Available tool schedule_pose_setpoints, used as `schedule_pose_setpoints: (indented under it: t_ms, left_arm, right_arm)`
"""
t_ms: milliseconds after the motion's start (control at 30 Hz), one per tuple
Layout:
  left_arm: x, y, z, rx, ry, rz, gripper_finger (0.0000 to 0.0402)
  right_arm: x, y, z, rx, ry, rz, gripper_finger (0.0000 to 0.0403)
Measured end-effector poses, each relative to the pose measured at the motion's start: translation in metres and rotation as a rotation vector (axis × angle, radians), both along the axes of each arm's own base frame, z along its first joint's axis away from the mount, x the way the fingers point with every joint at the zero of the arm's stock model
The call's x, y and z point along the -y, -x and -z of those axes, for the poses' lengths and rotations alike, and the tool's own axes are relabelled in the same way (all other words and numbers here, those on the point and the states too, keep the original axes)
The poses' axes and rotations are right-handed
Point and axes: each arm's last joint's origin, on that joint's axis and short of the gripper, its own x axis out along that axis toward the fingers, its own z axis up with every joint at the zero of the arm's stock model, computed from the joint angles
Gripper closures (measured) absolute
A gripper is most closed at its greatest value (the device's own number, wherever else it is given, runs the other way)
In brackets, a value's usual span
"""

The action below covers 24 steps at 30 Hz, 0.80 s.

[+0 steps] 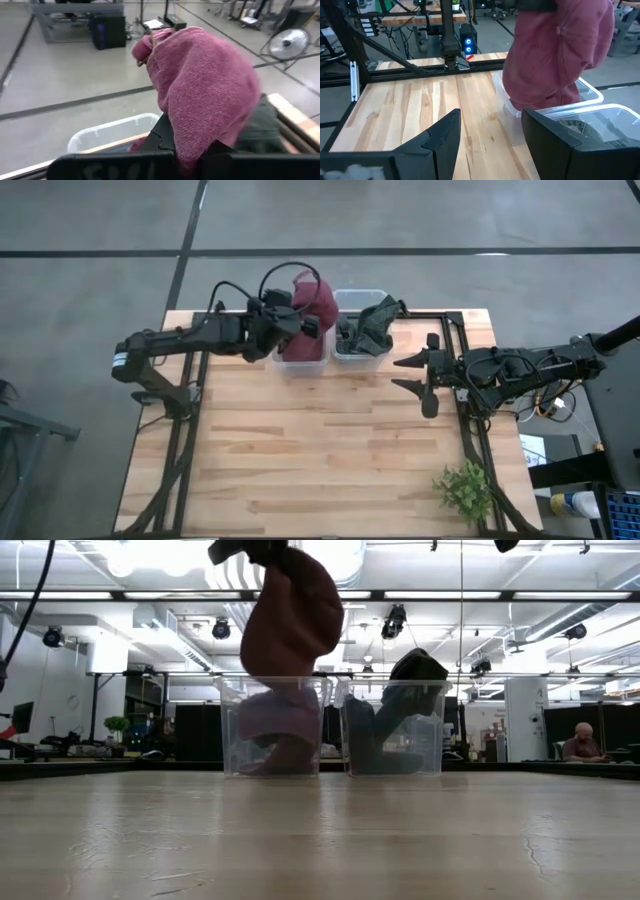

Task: Pick & Place hat
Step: Put the red cap into the left transparent bin

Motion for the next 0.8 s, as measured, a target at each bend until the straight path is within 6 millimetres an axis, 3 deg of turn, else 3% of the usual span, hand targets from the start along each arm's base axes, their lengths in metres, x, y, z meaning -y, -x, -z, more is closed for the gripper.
schedule_pose_setpoints:
  t_ms: [400,800]
  left_arm:
    - [-0.02,-0.006,0.052,-0.005,0.078,-0.013,0.0401]
    - [-0.048,0.004,0.094,-0.081,0.169,-0.05,0.0401]
  right_arm:
    - [0.0,0.0,0.0,0.001,-0.004,0.001,0.02]
    - [0.0,0.0,0.0,0.005,-0.025,0.008,0.02]
